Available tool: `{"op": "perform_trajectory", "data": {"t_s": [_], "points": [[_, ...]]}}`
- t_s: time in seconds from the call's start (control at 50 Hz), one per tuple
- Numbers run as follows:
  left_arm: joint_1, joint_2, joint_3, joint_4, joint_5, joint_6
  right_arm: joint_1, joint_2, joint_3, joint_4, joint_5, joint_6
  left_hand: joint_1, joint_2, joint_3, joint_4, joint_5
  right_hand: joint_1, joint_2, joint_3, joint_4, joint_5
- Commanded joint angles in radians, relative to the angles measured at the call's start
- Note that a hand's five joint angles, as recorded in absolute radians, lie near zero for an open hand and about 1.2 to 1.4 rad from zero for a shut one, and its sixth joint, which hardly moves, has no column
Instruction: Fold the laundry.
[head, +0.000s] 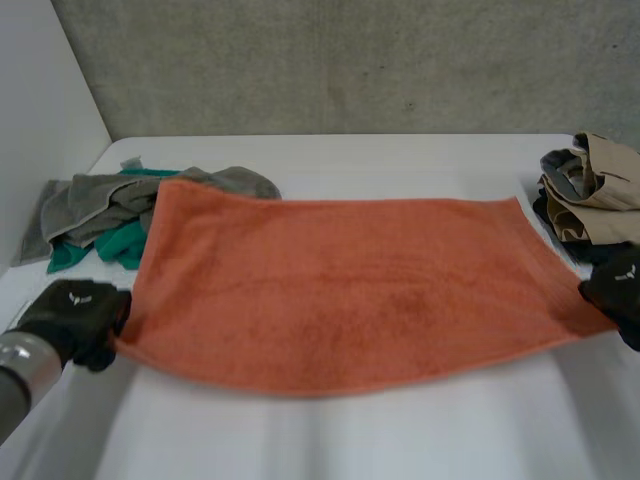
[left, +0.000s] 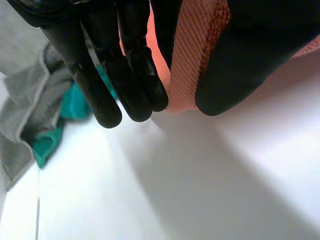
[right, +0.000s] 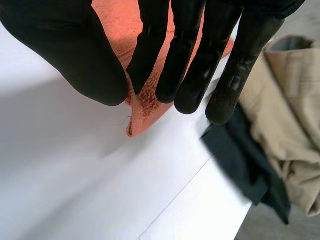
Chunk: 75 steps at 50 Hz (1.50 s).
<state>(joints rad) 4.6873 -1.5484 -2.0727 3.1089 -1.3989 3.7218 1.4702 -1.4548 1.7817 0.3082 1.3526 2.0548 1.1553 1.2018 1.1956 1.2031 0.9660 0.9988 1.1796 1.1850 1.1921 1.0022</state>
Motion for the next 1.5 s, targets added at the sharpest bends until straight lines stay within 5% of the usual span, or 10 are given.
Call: {"op": "perform_trajectory", "data": {"t_s": [0.02, 0.26, 0.58, 0.92, 0.94, 0.96, 0.98, 1.1, 1.28, 1.5], "points": [[0.017, 0.073, -0.052, -0.081, 0.014, 0.136, -0.011, -0.027, 0.021, 0.065, 0.003, -0.076, 0.241, 0.194, 0.201, 0.193, 0.256, 0.397, 0.217, 0.211, 0.204, 0.22], [0.005, -0.062, 0.055, 0.071, 0.014, 0.15, 0.015, 0.031, -0.027, -0.159, -0.015, -0.062, 0.241, 0.194, 0.201, 0.193, 0.256, 0.397, 0.217, 0.211, 0.204, 0.22], [-0.163, -0.53, 0.481, 0.522, -0.156, 0.013, 0.239, 0.479, -0.415, -0.626, 0.074, -0.001, 0.241, 0.194, 0.201, 0.193, 0.256, 0.397, 0.217, 0.211, 0.204, 0.22], [-0.228, -0.937, 0.968, 0.553, -0.246, 0.118, 0.274, 0.956, -0.933, -0.776, 0.115, -0.004, 0.241, 0.194, 0.201, 0.193, 0.256, 0.236, 0.055, 0.05, 0.042, 0.058], [-0.231, -0.94, 0.968, 0.556, -0.239, 0.118, 0.275, 0.97, -0.946, -0.776, 0.115, -0.004, 0.119, 0.073, 0.079, 0.071, 0.134, -0.24, -0.42, -0.426, -0.433, -0.418], [-0.24, -0.941, 0.967, 0.56, -0.235, 0.118, 0.278, 0.978, -0.952, -0.776, 0.115, -0.002, -0.574, -0.62, -0.614, -0.621, -0.559, -0.579, -0.759, -0.765, -0.772, -0.757], [-0.248, -0.941, 0.968, 0.565, -0.235, 0.121, 0.285, 0.991, -0.962, -0.782, 0.109, -0.001, -0.953, -0.999, -0.993, -1.0, -0.938, -0.824, -1.005, -1.01, -1.018, -1.002], [-0.3, -0.886, 0.941, 0.597, -0.238, 0.112, 0.295, 0.952, -0.955, -0.782, 0.117, 0.093, -0.981, -1.027, -1.021, -1.029, -0.966, -0.824, -1.005, -1.01, -1.018, -1.002], [-0.311, -0.658, 0.734, 0.593, -0.238, 0.095, 0.282, 0.542, -0.612, -0.742, 0.102, 0.422, -0.981, -1.027, -1.021, -1.029, -0.966, -0.824, -1.005, -1.01, -1.018, -1.002], [-0.308, -0.4, 0.418, 0.596, -0.219, -0.098, 0.133, 0.338, -0.374, -0.333, -0.081, 0.509, -0.981, -1.027, -1.021, -1.029, -0.966, -0.7, -0.881, -0.886, -0.893, -0.878]]}}
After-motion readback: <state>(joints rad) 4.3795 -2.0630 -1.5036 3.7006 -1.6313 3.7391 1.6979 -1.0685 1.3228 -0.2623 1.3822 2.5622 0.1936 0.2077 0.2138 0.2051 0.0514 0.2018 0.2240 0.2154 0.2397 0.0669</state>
